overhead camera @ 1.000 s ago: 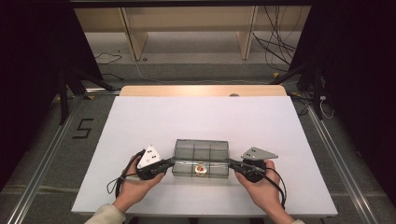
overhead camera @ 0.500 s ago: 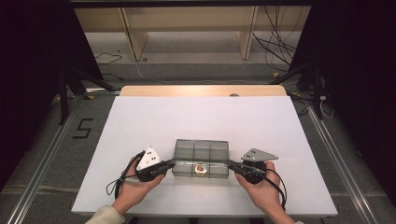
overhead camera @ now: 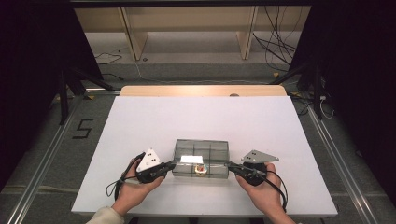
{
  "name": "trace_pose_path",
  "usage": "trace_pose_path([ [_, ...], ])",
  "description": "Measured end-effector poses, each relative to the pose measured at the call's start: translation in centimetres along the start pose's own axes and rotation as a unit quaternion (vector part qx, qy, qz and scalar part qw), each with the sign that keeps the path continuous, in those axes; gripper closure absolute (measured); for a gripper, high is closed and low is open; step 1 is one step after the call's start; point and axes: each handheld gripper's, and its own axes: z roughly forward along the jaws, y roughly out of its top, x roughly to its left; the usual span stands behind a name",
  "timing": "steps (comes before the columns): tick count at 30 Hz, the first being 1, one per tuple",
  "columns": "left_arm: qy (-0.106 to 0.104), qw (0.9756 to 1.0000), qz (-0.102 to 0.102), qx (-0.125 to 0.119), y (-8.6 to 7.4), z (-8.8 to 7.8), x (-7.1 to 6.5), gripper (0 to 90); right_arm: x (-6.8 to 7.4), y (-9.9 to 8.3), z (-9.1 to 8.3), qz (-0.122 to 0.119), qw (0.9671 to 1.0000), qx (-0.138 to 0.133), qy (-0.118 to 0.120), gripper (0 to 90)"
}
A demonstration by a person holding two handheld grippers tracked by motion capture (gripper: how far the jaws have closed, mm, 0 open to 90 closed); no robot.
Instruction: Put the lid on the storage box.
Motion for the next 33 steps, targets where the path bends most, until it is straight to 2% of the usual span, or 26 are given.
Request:
trace_pose_path([
  [33,-0.006,1.0,0.0,0.007,-0.8,-0.73,-0.3,89.4,0.45,-0.75,-0.26,-0.005,0.9998,0.015,0.007,90.0],
])
